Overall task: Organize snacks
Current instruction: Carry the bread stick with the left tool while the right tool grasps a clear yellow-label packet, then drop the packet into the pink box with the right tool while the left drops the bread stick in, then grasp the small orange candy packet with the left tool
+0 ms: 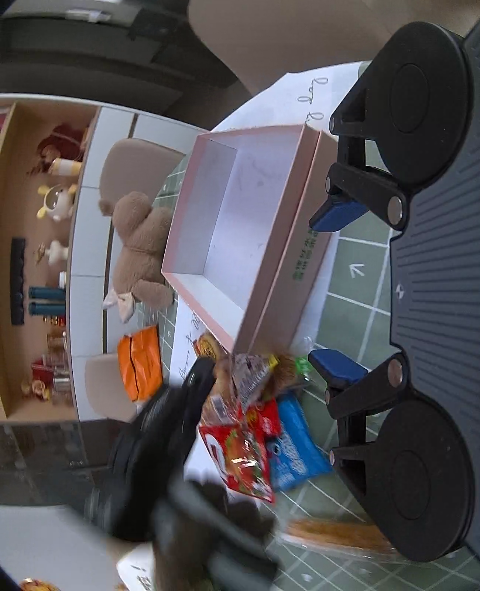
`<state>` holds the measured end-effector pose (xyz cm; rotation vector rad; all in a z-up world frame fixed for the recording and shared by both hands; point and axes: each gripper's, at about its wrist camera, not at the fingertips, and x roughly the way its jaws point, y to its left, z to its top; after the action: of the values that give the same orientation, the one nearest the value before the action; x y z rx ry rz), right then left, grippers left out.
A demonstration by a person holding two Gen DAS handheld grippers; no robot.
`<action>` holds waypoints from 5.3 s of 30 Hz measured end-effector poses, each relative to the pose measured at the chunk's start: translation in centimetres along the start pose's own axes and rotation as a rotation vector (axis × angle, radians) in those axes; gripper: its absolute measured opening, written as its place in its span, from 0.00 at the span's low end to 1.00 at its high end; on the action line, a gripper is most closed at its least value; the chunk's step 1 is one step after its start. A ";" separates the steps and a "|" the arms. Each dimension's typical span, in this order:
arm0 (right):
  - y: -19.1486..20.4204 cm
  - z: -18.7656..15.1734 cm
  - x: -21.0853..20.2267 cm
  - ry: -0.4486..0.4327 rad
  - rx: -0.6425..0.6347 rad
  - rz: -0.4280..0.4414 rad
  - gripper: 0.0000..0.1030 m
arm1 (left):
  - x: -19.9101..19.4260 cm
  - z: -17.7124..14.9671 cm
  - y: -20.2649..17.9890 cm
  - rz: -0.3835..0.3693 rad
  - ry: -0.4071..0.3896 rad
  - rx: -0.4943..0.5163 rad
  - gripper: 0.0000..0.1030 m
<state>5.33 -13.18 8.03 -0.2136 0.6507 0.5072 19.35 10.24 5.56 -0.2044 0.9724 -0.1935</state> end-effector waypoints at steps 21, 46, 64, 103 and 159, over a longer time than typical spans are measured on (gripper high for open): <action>8.6 2.0 10.4 0.094 -0.155 0.122 0.73 | -16.0 -14.2 6.3 0.192 -0.088 -0.396 0.23; -2.9 -5.8 -2.2 0.173 0.105 0.044 0.79 | -11.4 -20.0 -4.7 -0.010 0.129 0.029 0.37; -7.1 -4.0 -0.2 0.249 0.194 0.010 0.79 | -10.6 -20.0 -4.8 -0.002 0.132 -0.072 0.36; -7.9 6.4 -0.3 0.001 0.064 -0.038 0.84 | -1.1 8.7 1.0 -0.065 -0.046 -0.094 0.33; 3.6 -0.6 3.4 0.218 -0.169 0.188 0.60 | -0.8 0.4 10.7 0.248 -0.014 0.031 0.30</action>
<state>5.52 -9.03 5.34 -0.3725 0.8463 0.7274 20.00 20.79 3.65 -0.0552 0.9709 0.0203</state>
